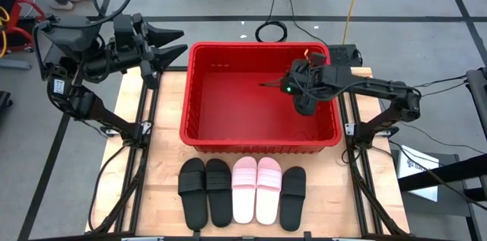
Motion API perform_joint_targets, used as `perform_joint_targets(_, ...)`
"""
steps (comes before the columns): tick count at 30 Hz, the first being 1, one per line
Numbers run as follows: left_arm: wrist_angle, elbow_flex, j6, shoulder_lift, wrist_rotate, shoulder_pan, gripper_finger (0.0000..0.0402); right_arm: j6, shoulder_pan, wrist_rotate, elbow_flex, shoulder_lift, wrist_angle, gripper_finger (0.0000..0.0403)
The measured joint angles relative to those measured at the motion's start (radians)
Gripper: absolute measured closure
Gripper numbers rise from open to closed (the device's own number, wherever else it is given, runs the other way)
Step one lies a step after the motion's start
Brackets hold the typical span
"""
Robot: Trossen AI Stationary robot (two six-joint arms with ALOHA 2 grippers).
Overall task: Pick and place slides into bin
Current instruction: Put the black slipper into the red bin
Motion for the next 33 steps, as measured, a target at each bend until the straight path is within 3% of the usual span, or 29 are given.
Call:
perform_joint_targets(20,-0.016,0.000,-0.047,0.000,0.003,-0.001,0.0197,-0.007,0.053,-0.001,-0.389,-0.062,0.253,0.0402)
perform_joint_targets(33,-0.016,0.000,-0.048,0.000,0.003,-0.002,0.0197,-0.015,0.052,-0.053,-0.455,-0.061,0.313,0.0401)
